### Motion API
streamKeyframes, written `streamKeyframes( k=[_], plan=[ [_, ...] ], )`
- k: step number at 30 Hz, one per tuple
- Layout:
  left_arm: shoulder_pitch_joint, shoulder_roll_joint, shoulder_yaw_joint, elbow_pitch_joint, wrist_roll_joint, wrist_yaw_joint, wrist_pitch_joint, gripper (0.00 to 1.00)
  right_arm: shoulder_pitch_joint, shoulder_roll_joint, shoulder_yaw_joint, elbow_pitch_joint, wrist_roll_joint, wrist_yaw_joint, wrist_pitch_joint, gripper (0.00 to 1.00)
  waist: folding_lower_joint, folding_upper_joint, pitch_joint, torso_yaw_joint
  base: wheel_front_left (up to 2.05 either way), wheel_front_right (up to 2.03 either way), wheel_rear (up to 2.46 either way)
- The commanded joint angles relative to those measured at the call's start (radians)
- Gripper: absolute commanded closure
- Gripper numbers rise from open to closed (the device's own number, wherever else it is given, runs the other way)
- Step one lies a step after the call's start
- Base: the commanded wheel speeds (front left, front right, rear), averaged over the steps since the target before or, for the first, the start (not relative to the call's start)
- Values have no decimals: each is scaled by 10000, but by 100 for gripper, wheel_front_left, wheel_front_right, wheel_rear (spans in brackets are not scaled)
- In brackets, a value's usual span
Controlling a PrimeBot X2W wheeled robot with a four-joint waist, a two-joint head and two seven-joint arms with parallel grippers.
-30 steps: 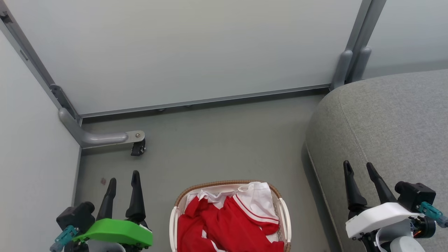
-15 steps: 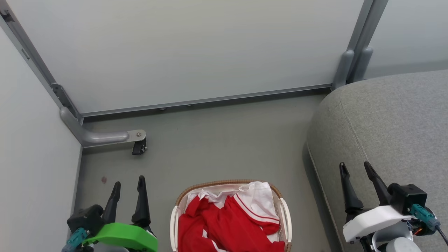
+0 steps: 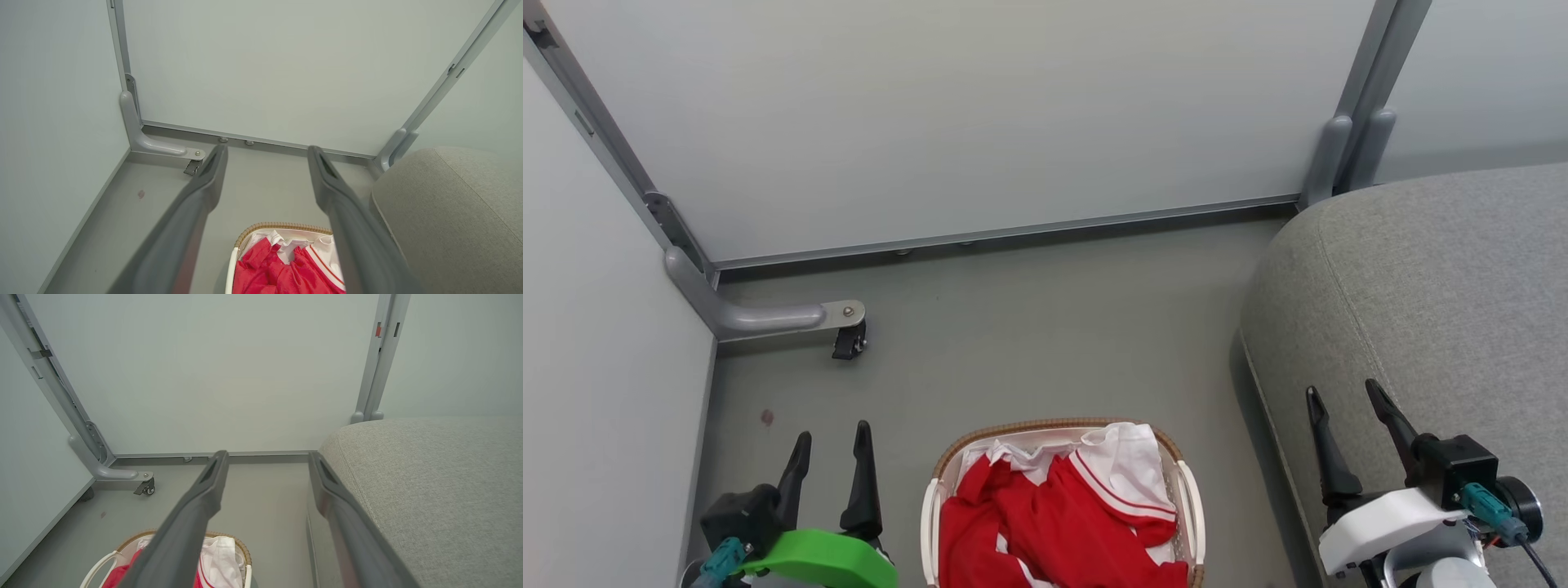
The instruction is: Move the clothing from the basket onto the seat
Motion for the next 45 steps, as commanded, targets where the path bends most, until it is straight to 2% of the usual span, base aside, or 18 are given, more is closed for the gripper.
streamKeyframes(
  k=[1,12,35,45],
  plan=[
    [154,63,-7,20,197,3,-97,0,91,-63,-7,0,-247,4,-86,0,0,0,3,5,0,0,0],
    [132,71,-128,239,771,-10,-294,0,111,-72,21,29,-995,4,-272,0,0,0,12,19,0,0,0],
    [68,69,-164,384,556,-45,-256,0,68,-70,-45,3,-891,2,-273,0,0,0,136,-6,0,0,0],
    [-702,66,-366,407,781,-93,-256,0,-558,-69,-125,-245,-923,4,-273,0,0,0,1425,-166,0,0,0]
  ],
)
